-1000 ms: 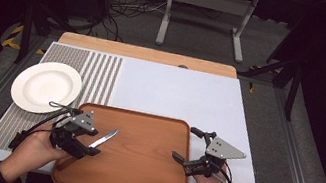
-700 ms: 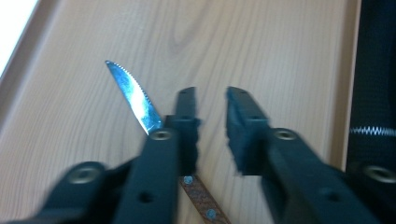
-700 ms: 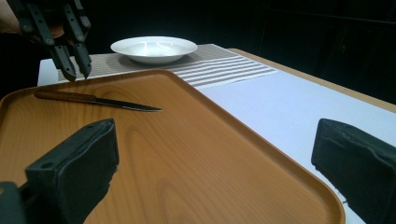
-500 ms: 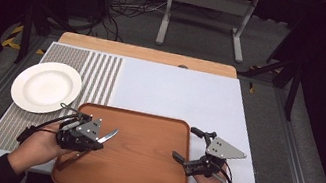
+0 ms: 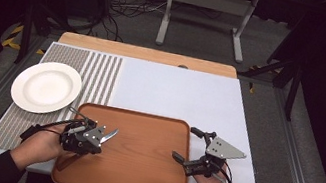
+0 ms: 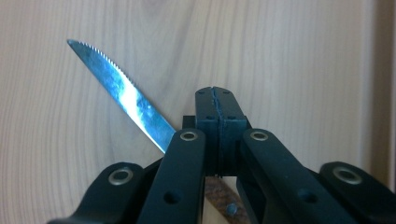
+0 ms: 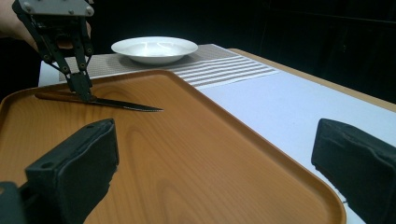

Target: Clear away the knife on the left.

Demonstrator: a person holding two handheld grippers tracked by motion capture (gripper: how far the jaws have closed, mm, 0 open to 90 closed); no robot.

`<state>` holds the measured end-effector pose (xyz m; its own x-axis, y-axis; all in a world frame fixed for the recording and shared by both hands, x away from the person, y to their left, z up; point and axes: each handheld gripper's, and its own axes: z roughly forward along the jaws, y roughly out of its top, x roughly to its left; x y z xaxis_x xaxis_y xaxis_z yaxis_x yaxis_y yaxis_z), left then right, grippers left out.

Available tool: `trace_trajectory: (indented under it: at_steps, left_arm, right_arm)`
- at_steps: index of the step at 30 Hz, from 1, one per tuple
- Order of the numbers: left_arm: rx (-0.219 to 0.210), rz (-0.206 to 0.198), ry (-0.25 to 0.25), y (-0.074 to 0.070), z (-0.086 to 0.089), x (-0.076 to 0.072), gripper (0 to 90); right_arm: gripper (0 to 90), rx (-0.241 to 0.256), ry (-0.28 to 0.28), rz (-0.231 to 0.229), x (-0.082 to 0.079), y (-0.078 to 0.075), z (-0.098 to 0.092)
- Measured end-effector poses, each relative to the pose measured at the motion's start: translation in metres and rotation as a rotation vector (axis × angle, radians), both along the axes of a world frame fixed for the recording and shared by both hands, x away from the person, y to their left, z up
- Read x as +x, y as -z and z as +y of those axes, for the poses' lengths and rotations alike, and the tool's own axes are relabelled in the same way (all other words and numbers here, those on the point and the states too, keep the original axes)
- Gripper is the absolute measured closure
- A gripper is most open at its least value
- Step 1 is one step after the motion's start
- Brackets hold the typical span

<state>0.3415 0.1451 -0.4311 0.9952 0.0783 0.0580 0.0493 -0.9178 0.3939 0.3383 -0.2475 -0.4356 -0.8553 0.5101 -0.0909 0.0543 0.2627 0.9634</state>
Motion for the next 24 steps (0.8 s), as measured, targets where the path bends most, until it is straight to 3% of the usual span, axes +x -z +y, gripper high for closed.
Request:
trace_trajectory:
  at_steps: [12, 24]
  left_arm:
    - [0.073, 0.011, 0.023, 0.0086, -0.0022, 0.0046, 90.0]
    - [0.075, 0.012, 0.012, 0.0091, 0.0002, 0.006, 90.0]
  right_arm:
    - [1.4, 0.0, -0.001, 0.001, 0.0001, 0.0001, 0.0]
    - [1.5, -0.002, -0.003, 0.002, 0.0001, 0.0003, 0.0001]
